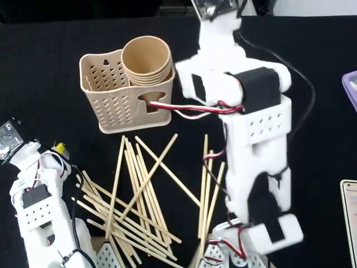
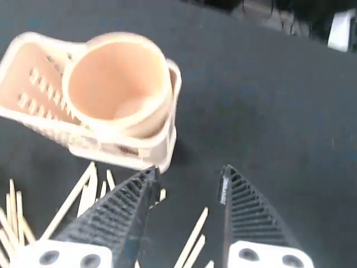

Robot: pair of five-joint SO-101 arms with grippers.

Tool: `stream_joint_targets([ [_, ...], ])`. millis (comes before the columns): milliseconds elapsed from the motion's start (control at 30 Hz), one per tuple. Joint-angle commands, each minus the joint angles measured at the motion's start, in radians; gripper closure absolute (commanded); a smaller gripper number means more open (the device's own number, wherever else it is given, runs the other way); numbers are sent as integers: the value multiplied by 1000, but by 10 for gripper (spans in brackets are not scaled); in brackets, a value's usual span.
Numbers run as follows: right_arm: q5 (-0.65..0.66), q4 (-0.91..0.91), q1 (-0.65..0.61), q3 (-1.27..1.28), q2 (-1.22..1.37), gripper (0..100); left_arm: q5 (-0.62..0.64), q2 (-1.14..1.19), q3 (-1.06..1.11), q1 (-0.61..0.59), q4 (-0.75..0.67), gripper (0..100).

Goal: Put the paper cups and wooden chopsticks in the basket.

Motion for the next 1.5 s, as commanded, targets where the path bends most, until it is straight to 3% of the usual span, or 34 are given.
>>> stream_joint_targets([
  [0,12,17,23,344,-208,812,5,-3,-4,-10,-12,780],
  [300,41,-390,80,1254,-590,812,5,-3,-4,-5,-14,780],
  [500,57,-618,58,1531,-575,812,5,-3,-4,-5,-17,780],
  [1133,63,-770,147,1549,-116,812,5,-3,-4,-5,-15,780],
  [1467,63,-772,49,1541,-10,812,5,-3,-4,-8,-17,780],
])
